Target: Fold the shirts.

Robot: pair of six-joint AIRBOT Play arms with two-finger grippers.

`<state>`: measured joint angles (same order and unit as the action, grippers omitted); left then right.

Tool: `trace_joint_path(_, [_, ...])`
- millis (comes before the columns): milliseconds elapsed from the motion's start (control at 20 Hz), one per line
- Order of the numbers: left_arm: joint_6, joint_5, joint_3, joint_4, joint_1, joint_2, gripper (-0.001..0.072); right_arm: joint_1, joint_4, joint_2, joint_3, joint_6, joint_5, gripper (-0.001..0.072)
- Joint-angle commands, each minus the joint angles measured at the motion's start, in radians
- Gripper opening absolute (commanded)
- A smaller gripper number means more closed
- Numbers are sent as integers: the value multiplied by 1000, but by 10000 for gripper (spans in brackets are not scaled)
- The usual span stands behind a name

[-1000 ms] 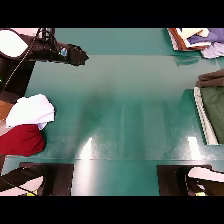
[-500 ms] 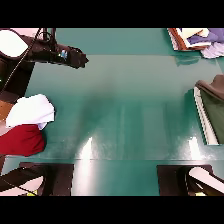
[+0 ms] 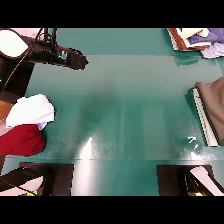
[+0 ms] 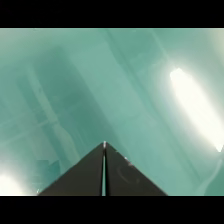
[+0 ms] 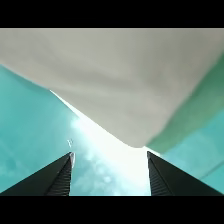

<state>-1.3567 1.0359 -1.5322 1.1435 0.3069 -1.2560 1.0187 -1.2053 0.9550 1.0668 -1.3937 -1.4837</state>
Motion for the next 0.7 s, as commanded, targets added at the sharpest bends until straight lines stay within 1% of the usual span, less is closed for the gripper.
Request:
trace_joint_path(0, [14,18,0,0,0,0,24,37,14,-15,4,-49,-35,534])
trace_joint_path(100, [14,16,0,1,0,0,24,-8,116,-31,26,-61,-36,533])
trace_joint_path(200, [14,7,0,10,0,0,24,-100,234,-64,18,-61,-15,533])
trace_joint_path(250, [14,16,0,8,0,0,24,-164,273,-85,10,-61,6,532])
trace_joint_path(350, [13,19,0,7,0,0,24,-304,296,-121,-7,-61,72,527])
trace_joint_path(400, [13,10,0,6,0,0,24,-375,294,-132,-8,-61,96,457])
trace_joint_path(500, [13,-14,0,6,0,0,24,-513,295,-152,-7,-61,147,98])
trace_joint_path(550, [13,-29,0,6,0,0,24,-579,292,-159,-8,-61,174,19])
trace_joint_path(650, [13,-57,0,6,0,0,24,-691,288,-155,-6,-61,212,19])
